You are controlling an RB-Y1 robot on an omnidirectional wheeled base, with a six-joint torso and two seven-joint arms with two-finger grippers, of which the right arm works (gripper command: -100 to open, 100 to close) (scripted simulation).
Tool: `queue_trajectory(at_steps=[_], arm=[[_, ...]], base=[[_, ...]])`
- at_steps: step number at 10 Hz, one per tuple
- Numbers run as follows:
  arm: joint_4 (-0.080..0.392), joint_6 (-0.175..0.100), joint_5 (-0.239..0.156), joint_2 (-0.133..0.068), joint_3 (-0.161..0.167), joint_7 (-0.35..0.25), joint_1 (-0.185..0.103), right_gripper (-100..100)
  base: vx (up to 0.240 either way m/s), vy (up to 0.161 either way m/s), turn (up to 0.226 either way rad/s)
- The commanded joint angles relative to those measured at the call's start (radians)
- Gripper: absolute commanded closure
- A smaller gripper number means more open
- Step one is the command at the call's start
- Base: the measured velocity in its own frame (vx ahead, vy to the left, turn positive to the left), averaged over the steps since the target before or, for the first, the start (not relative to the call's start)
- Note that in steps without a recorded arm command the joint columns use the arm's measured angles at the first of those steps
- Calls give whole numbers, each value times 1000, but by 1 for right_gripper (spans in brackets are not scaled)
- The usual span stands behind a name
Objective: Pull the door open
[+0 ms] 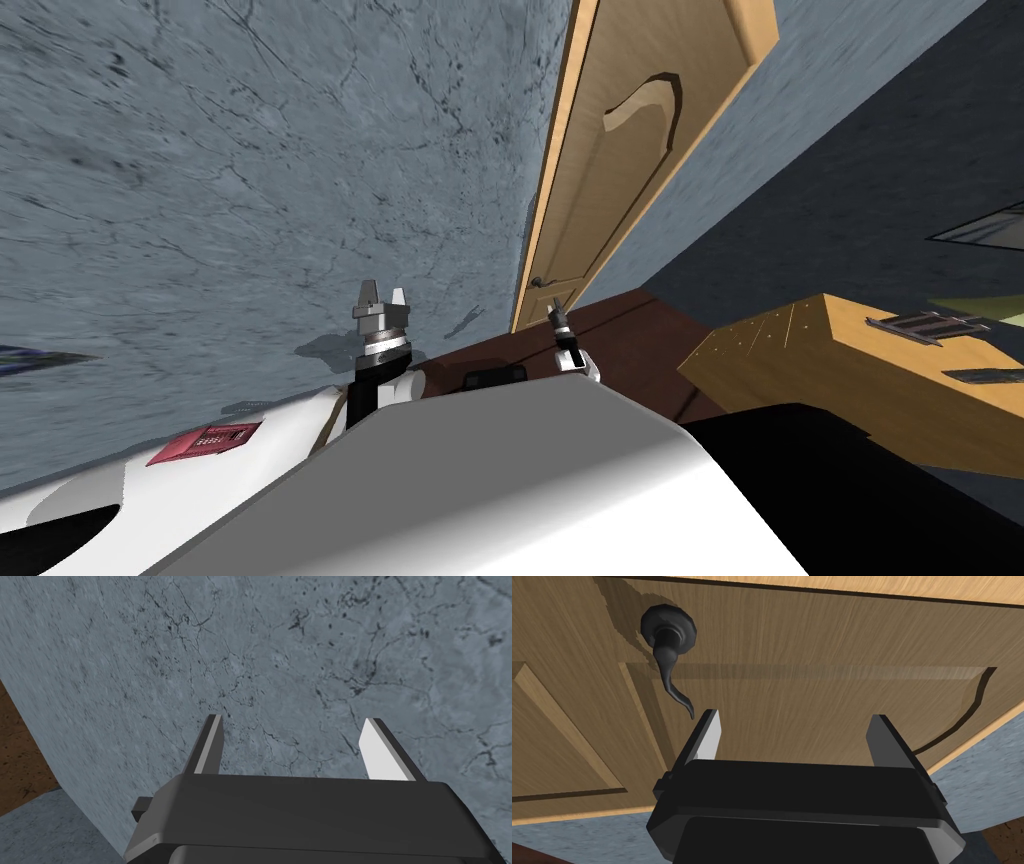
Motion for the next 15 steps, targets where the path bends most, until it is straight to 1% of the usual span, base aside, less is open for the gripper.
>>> queue_trajectory(at_steps=[1,2,3,4,6,7,9,10,13,14,15], arm=[[41,-8,-3,-8,2,-6,-9,-100],[82,-19,-7,-21,4,-14,-25,-100],[111,-31,-11,-33,7,-22,-40,-100],[130,-31,-11,-33,7,-22,-40,-100],[196,-52,-20,-58,12,-37,-71,-100],[214,-52,-20,-58,12,-37,-71,-100],[280,-72,-28,-81,16,-51,-99,-100],[294,-72,-28,-81,16,-51,-99,-100],[400,-99,-38,-111,23,-70,-137,-100],[425,-107,-41,-120,25,-76,-149,-100],[432,-107,-41,-120,25,-76,-149,-100]], base=[[35,-75,60],[21,-74,119],[33,-90,182],[25,-72,70],[24,-85,149],[24,-82,93],[16,-87,147],[17,-80,76],[26,-91,149],[6,-105,166],[-1,-80,41]])
